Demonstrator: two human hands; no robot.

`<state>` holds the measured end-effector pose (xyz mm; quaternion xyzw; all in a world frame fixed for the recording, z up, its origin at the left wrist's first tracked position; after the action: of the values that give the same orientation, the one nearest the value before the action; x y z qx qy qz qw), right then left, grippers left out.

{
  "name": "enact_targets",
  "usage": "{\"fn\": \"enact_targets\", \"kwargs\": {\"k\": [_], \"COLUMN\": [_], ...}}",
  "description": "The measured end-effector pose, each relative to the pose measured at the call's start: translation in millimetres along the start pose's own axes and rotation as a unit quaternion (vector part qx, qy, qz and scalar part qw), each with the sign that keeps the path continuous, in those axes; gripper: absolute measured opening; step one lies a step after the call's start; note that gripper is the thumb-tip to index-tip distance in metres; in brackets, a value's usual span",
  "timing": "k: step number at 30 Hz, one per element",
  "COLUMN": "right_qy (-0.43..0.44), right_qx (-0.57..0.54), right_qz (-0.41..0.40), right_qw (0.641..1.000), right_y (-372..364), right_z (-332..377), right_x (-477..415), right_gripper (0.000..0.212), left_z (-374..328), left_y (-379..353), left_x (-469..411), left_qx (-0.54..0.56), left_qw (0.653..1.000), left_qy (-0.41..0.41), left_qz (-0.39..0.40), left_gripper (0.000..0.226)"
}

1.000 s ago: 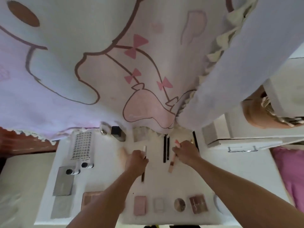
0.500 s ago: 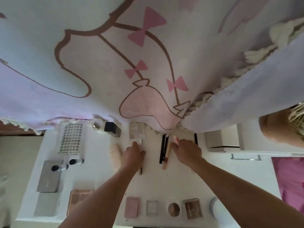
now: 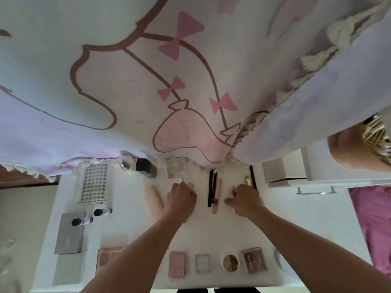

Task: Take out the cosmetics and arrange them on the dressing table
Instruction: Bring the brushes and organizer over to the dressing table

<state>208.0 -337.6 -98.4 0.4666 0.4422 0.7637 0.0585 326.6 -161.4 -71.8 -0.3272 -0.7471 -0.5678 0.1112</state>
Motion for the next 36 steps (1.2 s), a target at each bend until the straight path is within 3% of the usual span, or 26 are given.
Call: {"fn": "enact_targets", "kwargs": {"k": [4,9,19,25,32,36], "right_qy": [-0.008,0.008,0.063,0.139,0.293,0.4], "right_qx": [-0.017,-0.015,0.008,0.043,0.122,0.197], "right_qz": [-0.008,-0.019,-0.048,-0.077,-0.086,-0.083], "right_qw": [1.0,1.0,0.997,0.986,0.944,0.891], "right_y": [-3,-6,11,40,18,-36], "right_z": [-7,-8,-19,16,117,173], "right_x": [0,1,11,36,107,178], "right_gripper": [0.028,0.034,0.033,0.03,0.026,0.034], "left_z": [-11,-27,-21,4,91,166], "left_y": [-2,-10,-10,19,57,62], "left_x": [-3,-9,0,44,140,239], "left_qx": [-0.067,-0.099,-0.051,-0.025,0.033,0.061], "left_qw": [0.998,0.995,0.998,0.997,0.985,0.966], "left_qy": [0.008,-0.01,0.018,0.03,0.112,0.163], "left_qz": [-0.005,-0.003,-0.017,-0.06,-0.131,-0.189], "left_gripper": [0.017,0.016,0.035,0.028,0.032,0.025]}}
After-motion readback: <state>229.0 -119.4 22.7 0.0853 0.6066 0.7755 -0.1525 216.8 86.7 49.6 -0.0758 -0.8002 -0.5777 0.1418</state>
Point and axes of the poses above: each hand's wrist, its own x-axis away from the middle knuckle, its own y-axis out of the back of the hand, z = x × y, the point moved 9 cm from there along -x, towards the middle knuckle, and after that the axes turned 1 degree about -z, right-handed, at the moved point
